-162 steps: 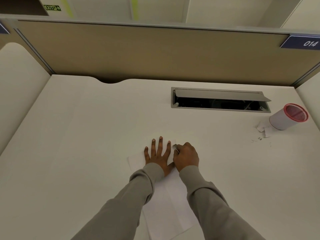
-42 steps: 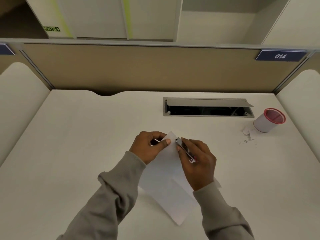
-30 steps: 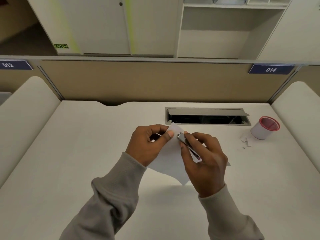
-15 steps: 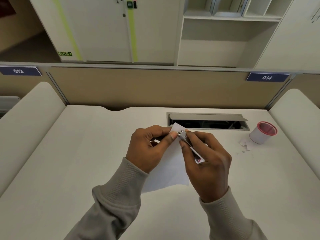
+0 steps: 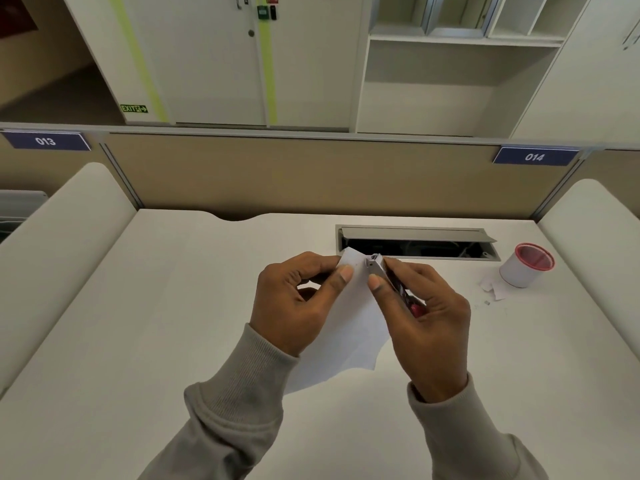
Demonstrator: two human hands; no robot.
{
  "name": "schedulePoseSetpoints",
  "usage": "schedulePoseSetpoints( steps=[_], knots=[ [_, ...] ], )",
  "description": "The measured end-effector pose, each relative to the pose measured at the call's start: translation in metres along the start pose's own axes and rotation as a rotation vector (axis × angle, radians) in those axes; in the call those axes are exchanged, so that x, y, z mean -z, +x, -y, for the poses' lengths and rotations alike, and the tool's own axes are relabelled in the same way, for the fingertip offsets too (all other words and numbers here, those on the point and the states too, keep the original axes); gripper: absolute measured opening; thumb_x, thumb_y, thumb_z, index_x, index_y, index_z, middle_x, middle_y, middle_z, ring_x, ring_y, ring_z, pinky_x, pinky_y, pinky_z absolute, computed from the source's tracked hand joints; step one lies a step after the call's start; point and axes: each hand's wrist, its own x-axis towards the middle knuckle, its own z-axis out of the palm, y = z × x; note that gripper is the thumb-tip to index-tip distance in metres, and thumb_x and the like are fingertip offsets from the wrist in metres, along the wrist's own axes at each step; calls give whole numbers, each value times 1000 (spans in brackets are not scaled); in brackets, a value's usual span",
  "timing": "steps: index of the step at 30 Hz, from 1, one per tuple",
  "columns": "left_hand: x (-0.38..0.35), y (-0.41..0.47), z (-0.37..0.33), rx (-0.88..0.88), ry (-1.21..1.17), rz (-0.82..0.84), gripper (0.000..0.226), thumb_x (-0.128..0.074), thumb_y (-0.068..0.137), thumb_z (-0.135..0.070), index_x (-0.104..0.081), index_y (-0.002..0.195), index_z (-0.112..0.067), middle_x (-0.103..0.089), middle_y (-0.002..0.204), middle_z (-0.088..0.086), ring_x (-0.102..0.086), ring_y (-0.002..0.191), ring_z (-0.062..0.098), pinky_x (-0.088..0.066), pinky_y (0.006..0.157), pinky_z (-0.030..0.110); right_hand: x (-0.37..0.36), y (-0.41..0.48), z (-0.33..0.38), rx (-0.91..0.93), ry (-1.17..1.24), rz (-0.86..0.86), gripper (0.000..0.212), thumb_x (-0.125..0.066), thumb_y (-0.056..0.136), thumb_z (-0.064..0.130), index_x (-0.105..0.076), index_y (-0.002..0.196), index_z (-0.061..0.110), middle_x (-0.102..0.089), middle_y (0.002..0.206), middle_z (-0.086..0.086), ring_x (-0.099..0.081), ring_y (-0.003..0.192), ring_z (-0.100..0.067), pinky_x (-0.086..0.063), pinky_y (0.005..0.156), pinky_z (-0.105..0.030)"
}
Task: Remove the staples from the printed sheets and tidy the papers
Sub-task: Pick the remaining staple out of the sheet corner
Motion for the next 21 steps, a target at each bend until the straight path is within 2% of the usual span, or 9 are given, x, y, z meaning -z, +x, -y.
schedulePoseSetpoints(
  steps=[2,5,11,16,21],
  knots=[
    [-3,-2,-1,18,9,3,18,-66,86,-39,-71,102,-32,-71,94,-19,-68,87,5,-56,65,14,0,-6,1,132,-137,-8,28,-78,84,15,-74,110,5,-72,98,-3,-68,85,-12,-59,74,-25],
    [-5,-4,-1,35,-2,-19,21,-64,84,-49,-69,101,-37,-69,95,-23,-67,88,3,-55,65,11,-2,-10,3,224,-229,-27,27,-78,83,12,-74,109,3,-72,99,-7,-68,85,-18,-59,73,-27],
    [-8,-5,-8,55,-34,-50,17,-66,81,-44,-67,97,-39,-68,94,-26,-67,88,-1,-53,64,9,1,-12,7,312,-317,-26,27,-78,83,10,-74,109,2,-73,100,-10,-68,85,-20,-58,76,-26],
    [-7,-7,-9,28,-26,-44,14,-67,83,-41,-69,97,-38,-70,93,-24,-68,86,2,-54,64,11,4,-13,9,252,-240,-4,28,-77,83,10,-74,109,2,-72,100,-8,-69,86,-20,-60,72,-30],
    [-2,-9,-9,-40,-1,-19,19,-68,85,-35,-73,102,-29,-73,95,-13,-69,87,8,-60,65,19,8,-11,11,119,-108,53,29,-78,82,11,-74,110,6,-72,99,0,-69,88,-11,-58,77,-21]
  ],
)
